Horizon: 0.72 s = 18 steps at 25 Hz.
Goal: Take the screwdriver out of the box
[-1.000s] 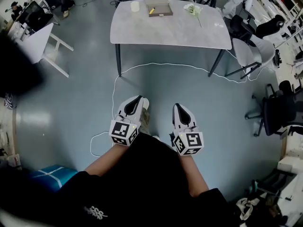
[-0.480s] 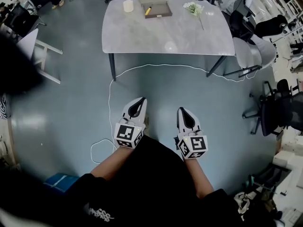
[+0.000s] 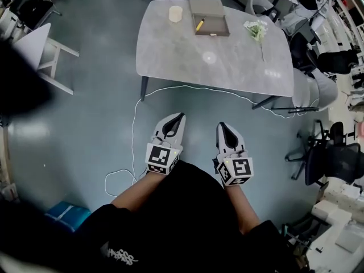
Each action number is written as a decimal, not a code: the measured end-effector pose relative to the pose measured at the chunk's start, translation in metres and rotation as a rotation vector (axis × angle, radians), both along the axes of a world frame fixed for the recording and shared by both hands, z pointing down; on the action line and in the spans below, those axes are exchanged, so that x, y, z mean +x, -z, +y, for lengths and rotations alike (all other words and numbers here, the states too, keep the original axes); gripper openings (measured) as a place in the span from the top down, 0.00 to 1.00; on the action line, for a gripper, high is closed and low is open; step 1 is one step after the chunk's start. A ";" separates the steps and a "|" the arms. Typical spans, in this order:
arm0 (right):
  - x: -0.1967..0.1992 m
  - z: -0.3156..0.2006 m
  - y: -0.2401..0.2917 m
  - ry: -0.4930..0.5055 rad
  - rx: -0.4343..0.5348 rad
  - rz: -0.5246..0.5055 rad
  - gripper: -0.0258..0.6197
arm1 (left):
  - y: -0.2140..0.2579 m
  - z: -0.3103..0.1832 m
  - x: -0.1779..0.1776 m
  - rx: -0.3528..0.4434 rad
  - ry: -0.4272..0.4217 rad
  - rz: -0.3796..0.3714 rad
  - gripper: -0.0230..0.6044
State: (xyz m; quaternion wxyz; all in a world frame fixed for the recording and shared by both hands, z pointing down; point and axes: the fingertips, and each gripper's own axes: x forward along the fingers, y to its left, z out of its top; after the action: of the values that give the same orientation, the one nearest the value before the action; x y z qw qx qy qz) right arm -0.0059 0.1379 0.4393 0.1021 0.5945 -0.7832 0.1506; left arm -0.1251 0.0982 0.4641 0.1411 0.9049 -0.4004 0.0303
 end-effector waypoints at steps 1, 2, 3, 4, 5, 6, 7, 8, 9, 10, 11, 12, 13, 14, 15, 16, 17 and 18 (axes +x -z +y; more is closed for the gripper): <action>-0.003 -0.013 0.002 -0.005 0.005 0.001 0.94 | 0.002 -0.009 -0.006 0.006 0.000 -0.002 0.94; -0.006 -0.025 0.005 -0.011 0.011 0.000 0.94 | 0.005 -0.017 -0.011 0.011 -0.002 -0.005 0.94; -0.008 -0.036 0.007 -0.018 0.018 -0.003 0.94 | 0.008 -0.025 -0.015 0.017 -0.005 -0.008 0.94; -0.009 -0.046 0.010 -0.026 0.024 -0.006 0.94 | 0.011 -0.032 -0.017 0.024 -0.010 -0.010 0.94; -0.009 -0.056 0.013 -0.034 0.030 -0.009 0.94 | 0.014 -0.040 -0.018 0.029 -0.016 -0.011 0.94; -0.008 -0.065 0.015 -0.043 0.035 -0.011 0.94 | 0.017 -0.047 -0.017 0.034 -0.025 -0.013 0.94; -0.006 -0.072 0.017 -0.053 0.039 -0.013 0.94 | 0.018 -0.055 -0.017 0.037 -0.034 -0.016 0.94; -0.005 -0.078 0.017 -0.065 0.041 -0.015 0.94 | 0.018 -0.062 -0.016 0.039 -0.043 -0.022 0.94; -0.004 -0.082 0.015 -0.076 0.040 -0.018 0.94 | 0.017 -0.069 -0.016 0.039 -0.051 -0.030 0.94; -0.002 -0.085 0.013 -0.085 0.034 -0.021 0.94 | 0.015 -0.075 -0.017 0.040 -0.057 -0.040 0.94; 0.000 -0.087 0.010 -0.093 0.027 -0.023 0.94 | 0.012 -0.082 -0.018 0.041 -0.060 -0.048 0.94; 0.002 -0.088 0.007 -0.100 0.021 -0.024 0.94 | 0.011 -0.087 -0.019 0.041 -0.059 -0.052 0.94; 0.005 -0.090 0.005 -0.105 0.017 -0.024 0.94 | 0.010 -0.092 -0.020 0.038 -0.057 -0.052 0.94; 0.008 -0.092 0.003 -0.110 0.017 -0.024 0.94 | 0.009 -0.097 -0.019 0.033 -0.055 -0.051 0.94; 0.012 -0.095 0.003 -0.114 0.018 -0.025 0.94 | 0.008 -0.100 -0.018 0.026 -0.056 -0.050 0.94; 0.017 -0.099 0.002 -0.119 0.019 -0.026 0.94 | 0.006 -0.103 -0.015 0.017 -0.060 -0.048 0.94; 0.022 -0.105 0.001 -0.121 0.019 -0.029 0.94 | 0.004 -0.107 -0.011 0.006 -0.064 -0.046 0.94; 0.027 -0.110 -0.001 -0.123 0.018 -0.031 0.94 | 0.001 -0.110 -0.007 -0.003 -0.067 -0.044 0.94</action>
State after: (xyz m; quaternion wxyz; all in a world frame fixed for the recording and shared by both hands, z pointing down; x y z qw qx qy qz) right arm 0.0207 0.0276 0.4403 0.0751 0.6399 -0.7482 0.1587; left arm -0.1317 -0.0116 0.4632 0.1327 0.9166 -0.3730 0.0555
